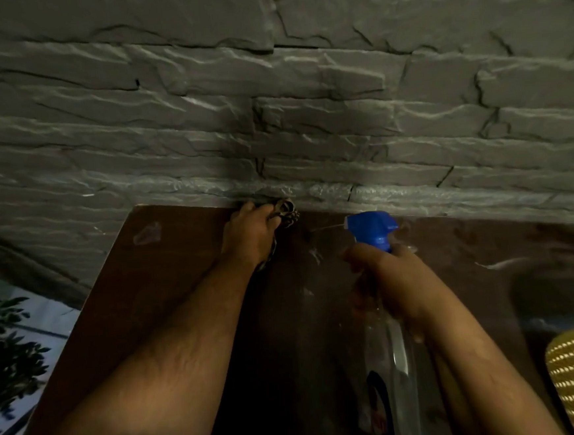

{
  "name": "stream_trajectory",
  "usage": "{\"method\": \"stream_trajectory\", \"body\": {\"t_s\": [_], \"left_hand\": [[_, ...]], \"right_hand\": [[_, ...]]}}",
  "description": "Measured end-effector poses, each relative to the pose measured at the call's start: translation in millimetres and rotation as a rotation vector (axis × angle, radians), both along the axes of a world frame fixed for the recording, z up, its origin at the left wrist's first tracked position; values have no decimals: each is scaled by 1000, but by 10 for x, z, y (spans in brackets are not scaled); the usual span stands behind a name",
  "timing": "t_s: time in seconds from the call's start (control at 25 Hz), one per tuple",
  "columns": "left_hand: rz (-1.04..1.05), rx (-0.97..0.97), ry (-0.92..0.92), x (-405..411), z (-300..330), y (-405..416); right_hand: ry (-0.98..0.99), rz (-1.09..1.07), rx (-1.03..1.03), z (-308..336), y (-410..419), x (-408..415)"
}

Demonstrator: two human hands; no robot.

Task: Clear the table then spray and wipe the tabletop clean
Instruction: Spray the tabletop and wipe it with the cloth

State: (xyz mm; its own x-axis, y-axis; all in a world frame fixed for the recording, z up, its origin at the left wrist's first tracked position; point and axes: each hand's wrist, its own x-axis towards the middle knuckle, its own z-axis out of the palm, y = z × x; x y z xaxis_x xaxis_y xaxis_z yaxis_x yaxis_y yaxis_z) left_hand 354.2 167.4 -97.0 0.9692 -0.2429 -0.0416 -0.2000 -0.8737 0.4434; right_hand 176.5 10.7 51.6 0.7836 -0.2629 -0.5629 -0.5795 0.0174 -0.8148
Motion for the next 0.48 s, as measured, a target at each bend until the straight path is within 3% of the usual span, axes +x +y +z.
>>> {"method": "stream_trajectory", "body": {"t_s": [0.24, 0.48], "left_hand": [[10, 46, -25, -53, 24, -31], [44, 96, -34, -103, 71, -70]], "right_hand": [[0, -89, -37, 43, -183, -63], [150, -51, 68, 44, -192, -340]]}}
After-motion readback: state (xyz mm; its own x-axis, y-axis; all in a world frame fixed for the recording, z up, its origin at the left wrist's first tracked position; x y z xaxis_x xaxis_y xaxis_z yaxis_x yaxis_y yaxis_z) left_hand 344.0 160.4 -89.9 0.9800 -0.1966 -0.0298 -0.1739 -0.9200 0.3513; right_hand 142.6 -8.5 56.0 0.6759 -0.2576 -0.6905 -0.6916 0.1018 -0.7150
